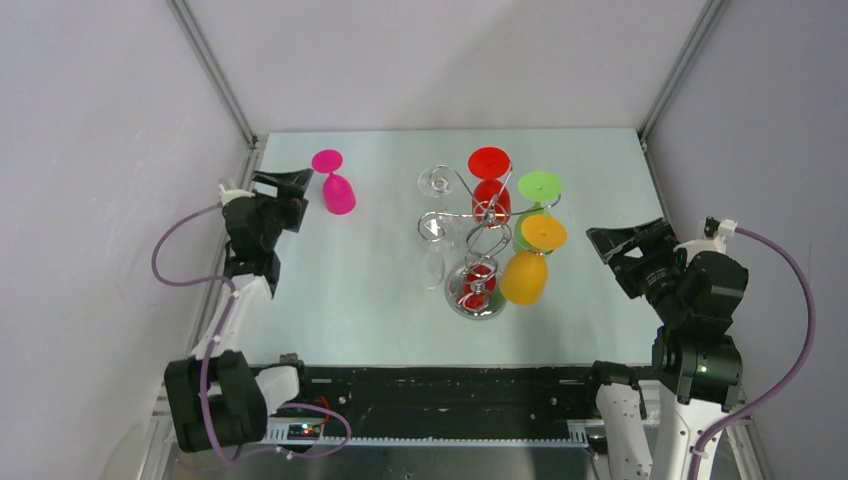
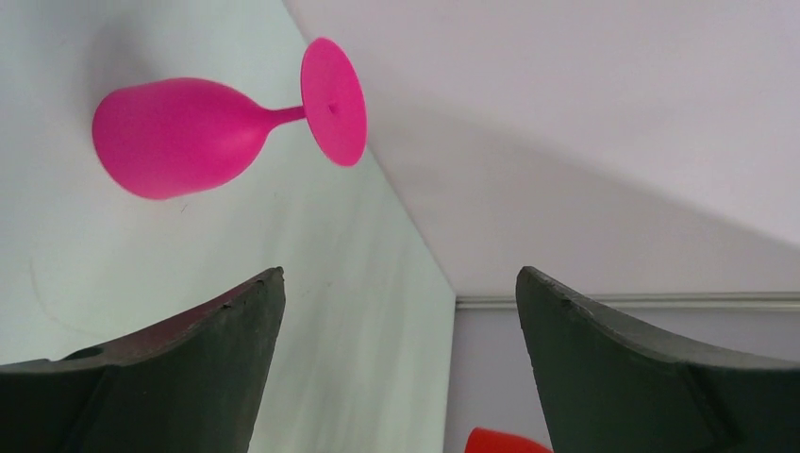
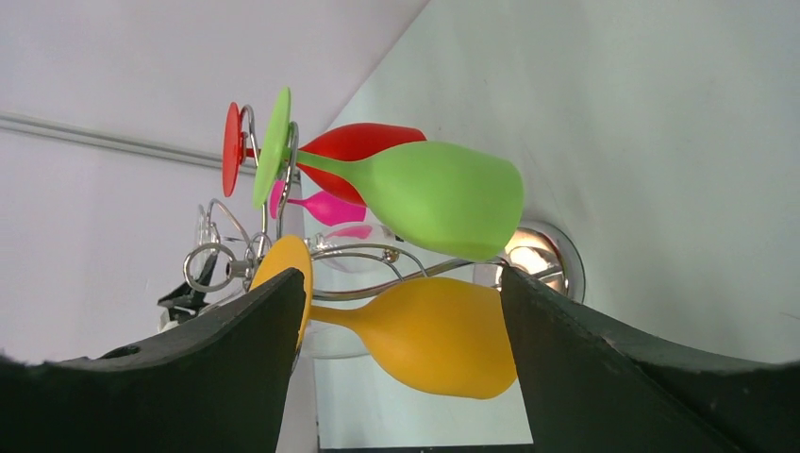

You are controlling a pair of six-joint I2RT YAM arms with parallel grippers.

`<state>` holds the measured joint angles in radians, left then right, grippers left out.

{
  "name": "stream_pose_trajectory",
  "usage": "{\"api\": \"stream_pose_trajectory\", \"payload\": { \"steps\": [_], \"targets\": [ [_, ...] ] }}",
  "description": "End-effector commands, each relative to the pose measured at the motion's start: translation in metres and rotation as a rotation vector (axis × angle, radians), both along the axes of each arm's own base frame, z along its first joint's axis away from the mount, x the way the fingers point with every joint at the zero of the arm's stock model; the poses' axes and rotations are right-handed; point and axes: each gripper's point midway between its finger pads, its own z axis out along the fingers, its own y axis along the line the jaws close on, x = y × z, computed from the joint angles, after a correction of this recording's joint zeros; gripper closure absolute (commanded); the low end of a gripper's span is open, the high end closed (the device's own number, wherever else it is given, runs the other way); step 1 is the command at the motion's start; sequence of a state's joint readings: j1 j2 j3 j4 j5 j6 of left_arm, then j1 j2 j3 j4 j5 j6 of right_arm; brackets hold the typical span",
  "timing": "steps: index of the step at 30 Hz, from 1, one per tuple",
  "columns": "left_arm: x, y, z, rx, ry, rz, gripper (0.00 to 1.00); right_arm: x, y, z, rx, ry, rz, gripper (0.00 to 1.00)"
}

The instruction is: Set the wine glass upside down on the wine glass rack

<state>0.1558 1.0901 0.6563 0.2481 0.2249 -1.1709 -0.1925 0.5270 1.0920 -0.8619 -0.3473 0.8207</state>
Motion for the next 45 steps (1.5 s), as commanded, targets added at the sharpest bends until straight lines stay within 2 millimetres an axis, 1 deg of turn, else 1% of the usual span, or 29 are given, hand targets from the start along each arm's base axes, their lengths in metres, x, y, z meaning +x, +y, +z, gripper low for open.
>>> {"api": "stream_pose_trajectory", "payload": {
  "steps": [1,2,3,4,5,6,8,11,12,13,14,15,17,18,21,27,33,40,45],
  "targets": [
    [0.025,0.011,0.021,-0.064,-0.113,0.053,0.04,-0.004,-0.003,-0.002,-0.039,-0.005,-0.006,0.2],
    [0.03,0.012,0.013,-0.072,-0.095,0.054,0.04,-0.004,-0.003,-0.003,-0.04,-0.004,-0.006,0.2],
    [0.033,0.012,0.015,-0.081,-0.11,0.053,0.05,-0.004,-0.004,-0.002,-0.045,-0.005,-0.007,0.2],
    [0.039,0.012,0.009,-0.086,-0.105,0.052,0.05,-0.004,-0.004,-0.003,-0.045,-0.004,-0.008,0.2],
    [0.042,0.012,0.009,-0.095,-0.107,0.051,0.05,-0.004,-0.004,-0.003,-0.046,-0.003,-0.008,0.2],
    [0.047,0.013,0.003,-0.099,-0.104,0.052,0.06,-0.003,-0.004,-0.004,-0.047,0.0,-0.008,0.2],
    [0.056,0.014,-0.001,-0.108,-0.109,0.048,0.07,-0.002,-0.005,-0.004,-0.05,0.002,-0.007,0.2],
    [0.068,0.013,0.001,-0.125,-0.131,0.035,0.09,-0.001,-0.005,-0.006,-0.056,0.01,-0.007,0.2],
    [0.073,0.014,-0.003,-0.128,-0.134,0.035,0.1,0.0,-0.006,-0.007,-0.055,0.015,-0.007,0.2],
    [0.077,0.014,-0.001,-0.135,-0.142,0.033,0.11,0.0,-0.006,-0.007,-0.057,0.017,-0.007,0.2],
    [0.081,0.015,-0.007,-0.139,-0.136,0.034,0.12,0.0,-0.006,-0.008,-0.057,0.02,-0.007,0.2],
    [0.085,0.015,-0.006,-0.147,-0.143,0.033,0.12,0.001,-0.006,-0.008,-0.058,0.021,-0.008,0.2],
    [0.093,0.015,-0.013,-0.158,-0.144,0.028,0.15,0.001,-0.007,-0.009,-0.061,0.023,-0.01,0.2],
    [0.095,0.015,-0.01,-0.162,-0.162,0.024,0.16,0.001,-0.007,-0.009,-0.062,0.023,-0.011,0.2],
    [0.104,0.016,-0.015,-0.16,-0.162,0.02,0.19,0.001,-0.008,-0.01,-0.063,0.027,-0.013,0.2],
    [0.114,0.017,-0.027,-0.16,-0.153,0.017,0.26,0.002,-0.007,-0.01,-0.062,0.029,-0.009,0.2],
    [0.122,0.015,-0.033,-0.162,-0.152,0.001,0.36,0.003,-0.008,-0.011,-0.063,0.033,-0.009,0.2],
    [0.129,0.012,-0.039,-0.162,-0.148,-0.014,0.43,0.004,-0.008,-0.011,-0.061,0.035,-0.006,0.2],
    [0.132,0.008,-0.042,-0.159,-0.144,-0.024,0.51,0.004,-0.008,-0.012,-0.063,0.039,-0.005,0.2]
  ]
}}
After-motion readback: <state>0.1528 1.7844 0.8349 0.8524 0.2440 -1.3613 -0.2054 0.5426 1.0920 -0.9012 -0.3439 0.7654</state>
